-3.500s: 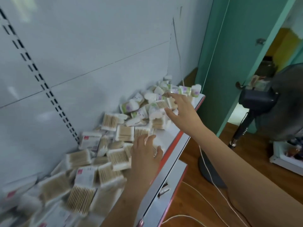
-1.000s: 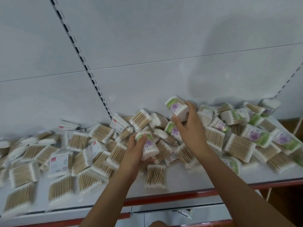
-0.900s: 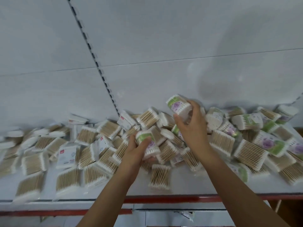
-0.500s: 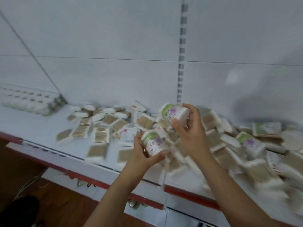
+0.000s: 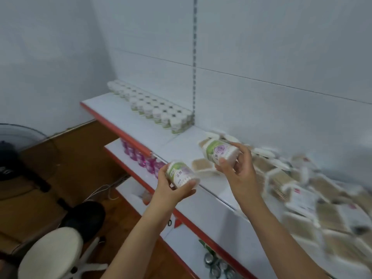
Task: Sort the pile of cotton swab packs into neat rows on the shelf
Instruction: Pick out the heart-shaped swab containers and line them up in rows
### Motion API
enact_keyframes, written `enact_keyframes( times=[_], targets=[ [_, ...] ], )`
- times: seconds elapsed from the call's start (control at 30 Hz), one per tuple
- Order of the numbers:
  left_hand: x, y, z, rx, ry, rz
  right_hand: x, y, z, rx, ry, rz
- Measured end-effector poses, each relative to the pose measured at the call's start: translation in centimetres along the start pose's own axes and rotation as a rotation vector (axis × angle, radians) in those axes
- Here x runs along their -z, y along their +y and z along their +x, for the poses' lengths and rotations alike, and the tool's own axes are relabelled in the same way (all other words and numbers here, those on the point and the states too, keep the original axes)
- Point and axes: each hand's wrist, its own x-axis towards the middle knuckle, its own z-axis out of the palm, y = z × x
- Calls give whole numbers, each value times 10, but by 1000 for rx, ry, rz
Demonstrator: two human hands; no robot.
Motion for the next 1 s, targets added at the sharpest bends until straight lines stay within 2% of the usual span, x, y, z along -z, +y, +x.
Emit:
enact_keyframes(
  times=[0.23,0.53,0.67,0.87,1.0],
  targets=[
    [107,9,66,13,170,-29,-113,42,69,-68,-108,-9],
    [213,35,217,34,258,70,-246,137,200,-123,-142,-39],
    [260,56,273,63,329,179,-301,171,253,-153,-215,-131],
    [311,50,342,84,426,305,-353,214,308,-161,-334,-241],
    [334,60,388,10,392,322,-376,225,332,-105,-359,-349]
  ],
)
